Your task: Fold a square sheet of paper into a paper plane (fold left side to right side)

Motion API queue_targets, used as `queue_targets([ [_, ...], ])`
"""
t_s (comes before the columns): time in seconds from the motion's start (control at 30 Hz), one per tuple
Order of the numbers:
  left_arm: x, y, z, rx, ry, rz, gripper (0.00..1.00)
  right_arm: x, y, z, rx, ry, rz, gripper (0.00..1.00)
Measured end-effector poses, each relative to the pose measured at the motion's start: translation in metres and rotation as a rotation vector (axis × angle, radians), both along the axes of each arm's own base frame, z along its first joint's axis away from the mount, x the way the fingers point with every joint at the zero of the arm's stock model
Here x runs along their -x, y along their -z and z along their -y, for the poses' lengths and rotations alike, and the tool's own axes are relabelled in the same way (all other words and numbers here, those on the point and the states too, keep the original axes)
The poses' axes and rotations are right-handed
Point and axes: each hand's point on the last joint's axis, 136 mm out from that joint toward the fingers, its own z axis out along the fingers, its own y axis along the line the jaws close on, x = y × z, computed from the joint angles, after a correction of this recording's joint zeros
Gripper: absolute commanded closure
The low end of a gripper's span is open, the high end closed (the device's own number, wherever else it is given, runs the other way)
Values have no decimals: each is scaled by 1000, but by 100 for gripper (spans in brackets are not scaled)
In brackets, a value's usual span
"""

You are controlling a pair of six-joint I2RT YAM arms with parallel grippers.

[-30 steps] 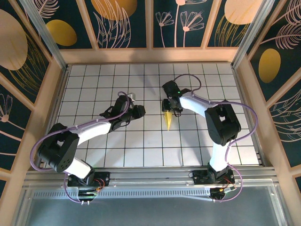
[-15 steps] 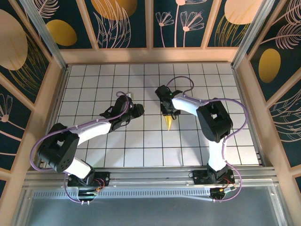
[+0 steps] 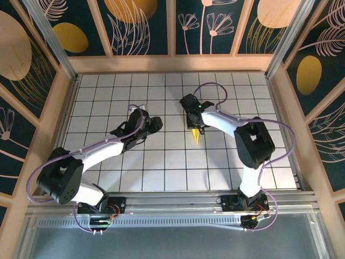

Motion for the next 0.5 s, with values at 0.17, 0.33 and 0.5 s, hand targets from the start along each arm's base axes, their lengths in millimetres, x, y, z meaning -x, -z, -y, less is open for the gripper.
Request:
queue_targets([
  [0.17, 3, -28, -16, 17, -66, 52, 33, -4, -39, -12, -171, -37, 97, 100],
  [0.33, 11, -55, -40, 37, -156, 132, 27, -8, -59, -40, -453, -122, 130, 100],
  [0.5, 15, -69, -60, 29, -233, 180, 23, 2, -53, -91, -753, -224, 52, 100],
])
